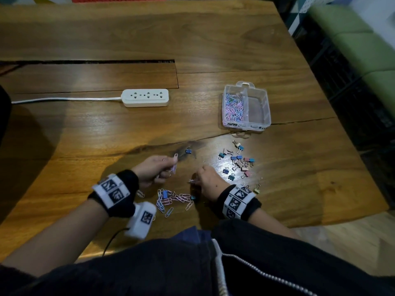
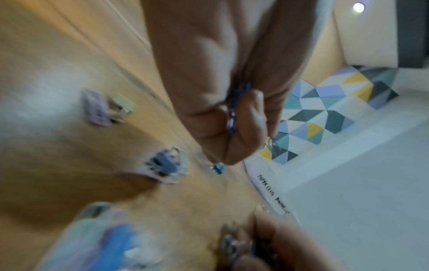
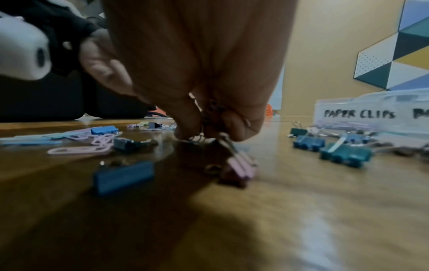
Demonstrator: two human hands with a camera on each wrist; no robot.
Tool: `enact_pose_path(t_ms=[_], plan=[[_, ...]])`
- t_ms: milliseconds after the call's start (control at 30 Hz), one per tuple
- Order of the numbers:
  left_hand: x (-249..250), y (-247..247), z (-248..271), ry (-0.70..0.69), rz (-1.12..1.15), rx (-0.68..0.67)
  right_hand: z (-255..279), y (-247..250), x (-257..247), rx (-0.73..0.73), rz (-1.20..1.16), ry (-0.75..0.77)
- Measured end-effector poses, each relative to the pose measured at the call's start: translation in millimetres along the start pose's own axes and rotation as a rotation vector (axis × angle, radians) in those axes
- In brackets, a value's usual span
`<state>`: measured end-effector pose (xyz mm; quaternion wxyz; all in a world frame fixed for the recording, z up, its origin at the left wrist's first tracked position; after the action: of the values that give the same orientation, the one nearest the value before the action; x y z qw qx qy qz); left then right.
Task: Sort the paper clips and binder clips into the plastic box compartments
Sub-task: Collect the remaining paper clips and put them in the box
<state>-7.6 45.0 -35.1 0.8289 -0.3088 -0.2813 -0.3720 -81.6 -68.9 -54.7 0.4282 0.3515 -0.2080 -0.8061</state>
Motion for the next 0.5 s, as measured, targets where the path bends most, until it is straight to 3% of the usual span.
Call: enact_pose_path(t_ms=[200,500], plan=[[56,-35,-63,-0.067,0.417,-0.057,6,11,21,0.028,-0.008,-0.027],[151,-87,-123,-0.091,0.380,0.025,47,72,84,0.209,-0.583,0.095]])
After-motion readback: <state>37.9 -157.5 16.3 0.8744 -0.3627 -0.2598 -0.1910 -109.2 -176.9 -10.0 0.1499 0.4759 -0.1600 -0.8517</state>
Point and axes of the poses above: each hand's wrist, its own z-axis away from the middle knuckle, its own y-axis out of the back of the hand, x = y × z, the point moved 7 cm from there along -z, towards the middle knuckle, and after that the axes turned 12 degrees about -x, right-handed, at the moved point
